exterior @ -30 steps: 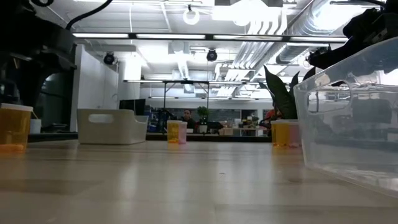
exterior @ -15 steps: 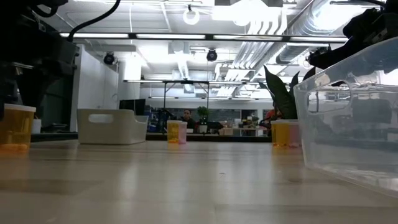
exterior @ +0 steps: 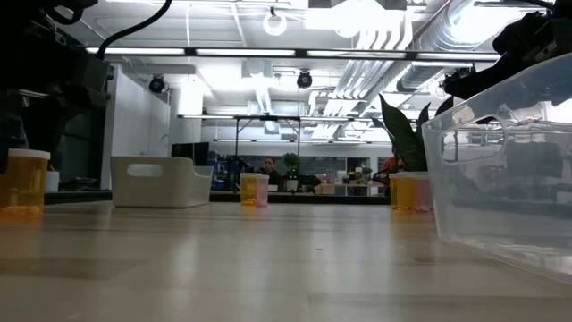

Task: Pick and place medicine bottles into bin by pill shape (circle, oval)
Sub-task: Put the large orange pill bottle into the gray bin

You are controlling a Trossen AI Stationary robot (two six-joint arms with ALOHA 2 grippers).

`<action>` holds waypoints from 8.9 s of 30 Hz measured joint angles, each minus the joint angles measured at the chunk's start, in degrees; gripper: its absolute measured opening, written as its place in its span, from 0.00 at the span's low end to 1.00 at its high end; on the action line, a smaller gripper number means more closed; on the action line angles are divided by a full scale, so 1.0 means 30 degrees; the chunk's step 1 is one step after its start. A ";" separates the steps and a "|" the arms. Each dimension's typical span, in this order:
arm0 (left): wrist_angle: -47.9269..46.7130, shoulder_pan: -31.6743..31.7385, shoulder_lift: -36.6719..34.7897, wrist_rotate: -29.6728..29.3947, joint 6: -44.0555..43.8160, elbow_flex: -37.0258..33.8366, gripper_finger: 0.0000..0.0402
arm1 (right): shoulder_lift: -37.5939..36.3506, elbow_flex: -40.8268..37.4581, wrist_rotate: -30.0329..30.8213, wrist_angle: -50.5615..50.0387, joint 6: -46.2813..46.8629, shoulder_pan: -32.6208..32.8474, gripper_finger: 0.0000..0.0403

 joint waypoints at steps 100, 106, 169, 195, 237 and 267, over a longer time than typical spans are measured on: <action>0.2297 2.3935 0.8825 -0.0234 2.2290 0.9711 0.68 | 0.0000 0.0004 -0.0004 0.0000 0.0001 0.0004 0.00; 0.0659 2.3783 0.8267 -0.0106 2.1841 1.1107 0.69 | 0.0000 0.0000 -0.0007 0.0000 -0.0003 0.0000 0.00; 1.9912 1.2546 -0.9418 0.4707 -0.0874 -0.1333 0.70 | 2.1465 1.3818 0.5990 -1.0972 1.5757 -0.3082 0.78; 1.9912 1.2553 -0.9418 0.5614 -0.1027 -0.1333 0.69 | 2.9003 1.6484 0.6856 -1.1500 1.5490 -0.6697 0.73; 2.2723 1.0310 -0.3340 0.1644 0.4992 -0.1311 0.69 | 2.7634 2.4804 0.2853 -0.7738 0.9348 -0.0742 0.48; 2.3030 1.0200 0.0811 0.2200 0.7043 0.2696 0.69 | 2.7999 2.4797 0.1435 -0.5964 0.8328 0.0200 0.48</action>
